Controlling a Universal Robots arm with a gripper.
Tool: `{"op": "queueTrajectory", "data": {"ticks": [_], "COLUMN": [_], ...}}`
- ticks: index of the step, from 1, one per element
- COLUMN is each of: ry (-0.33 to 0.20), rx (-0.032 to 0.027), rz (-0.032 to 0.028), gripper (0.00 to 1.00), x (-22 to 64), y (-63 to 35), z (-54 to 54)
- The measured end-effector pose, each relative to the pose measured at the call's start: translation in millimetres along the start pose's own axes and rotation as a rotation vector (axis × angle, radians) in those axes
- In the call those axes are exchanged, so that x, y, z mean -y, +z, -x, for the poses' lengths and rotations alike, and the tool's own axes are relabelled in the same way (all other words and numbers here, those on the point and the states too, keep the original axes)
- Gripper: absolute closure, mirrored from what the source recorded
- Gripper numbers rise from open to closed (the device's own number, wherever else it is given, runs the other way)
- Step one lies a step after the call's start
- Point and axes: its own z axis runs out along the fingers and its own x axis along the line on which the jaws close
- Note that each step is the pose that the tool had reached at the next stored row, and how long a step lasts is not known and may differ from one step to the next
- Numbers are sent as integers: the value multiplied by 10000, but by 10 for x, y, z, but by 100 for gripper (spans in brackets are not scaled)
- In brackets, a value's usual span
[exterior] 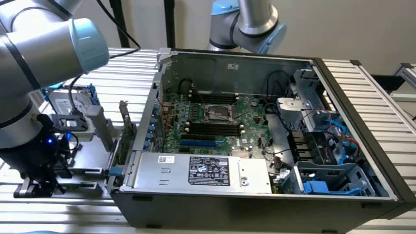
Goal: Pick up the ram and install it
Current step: 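Pick up the ram and move it above insertion slot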
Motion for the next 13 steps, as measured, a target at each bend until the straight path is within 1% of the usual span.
{"op": "queueTrajectory", "data": {"ticks": [3,7,8,10,12,13], "ry": [4,4,4,4,4,4], "rx": [3,1,1,2,1,1], "rz": [22,26,25,24,25,25], "gripper": [58,58,60,73,73,79], "x": [24,25,25,25,25,25], "y": [17,28,31,34,36,37], "z": [0,0,0,0,0,0]}}
